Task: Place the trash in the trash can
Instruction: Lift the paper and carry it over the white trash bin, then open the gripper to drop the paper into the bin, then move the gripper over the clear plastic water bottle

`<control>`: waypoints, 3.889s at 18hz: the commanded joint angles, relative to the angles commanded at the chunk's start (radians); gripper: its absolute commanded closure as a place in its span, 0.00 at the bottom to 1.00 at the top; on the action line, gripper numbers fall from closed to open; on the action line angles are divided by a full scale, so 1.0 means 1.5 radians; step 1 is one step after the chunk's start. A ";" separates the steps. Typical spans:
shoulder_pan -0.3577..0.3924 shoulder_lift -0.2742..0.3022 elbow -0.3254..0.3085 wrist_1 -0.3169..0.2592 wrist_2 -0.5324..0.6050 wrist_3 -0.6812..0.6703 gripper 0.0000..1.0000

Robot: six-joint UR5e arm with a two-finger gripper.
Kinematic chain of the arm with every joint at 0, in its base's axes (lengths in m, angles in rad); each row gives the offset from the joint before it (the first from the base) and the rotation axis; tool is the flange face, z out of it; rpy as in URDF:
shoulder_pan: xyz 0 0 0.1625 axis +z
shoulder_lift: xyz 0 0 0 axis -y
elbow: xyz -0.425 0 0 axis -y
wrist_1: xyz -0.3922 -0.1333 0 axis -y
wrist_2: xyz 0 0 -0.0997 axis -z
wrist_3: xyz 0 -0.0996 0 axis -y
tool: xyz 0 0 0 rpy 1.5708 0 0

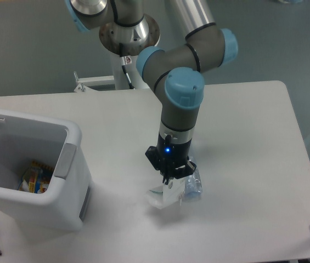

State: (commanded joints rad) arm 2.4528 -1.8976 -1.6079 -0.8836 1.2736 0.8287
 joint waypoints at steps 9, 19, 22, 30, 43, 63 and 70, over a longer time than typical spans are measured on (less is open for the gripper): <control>-0.007 0.050 0.069 0.000 -0.094 -0.103 1.00; -0.066 0.116 0.070 0.000 -0.177 -0.177 1.00; -0.096 0.131 0.068 0.000 -0.178 -0.204 1.00; -0.171 0.174 0.067 0.000 -0.177 -0.259 1.00; -0.187 0.172 0.026 0.005 -0.170 -0.249 0.00; 0.067 -0.050 0.054 -0.124 0.009 -0.248 0.00; 0.037 -0.119 0.088 -0.126 0.130 -0.249 0.00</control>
State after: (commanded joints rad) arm 2.5082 -2.0753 -1.4758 -1.0723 1.4692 0.4556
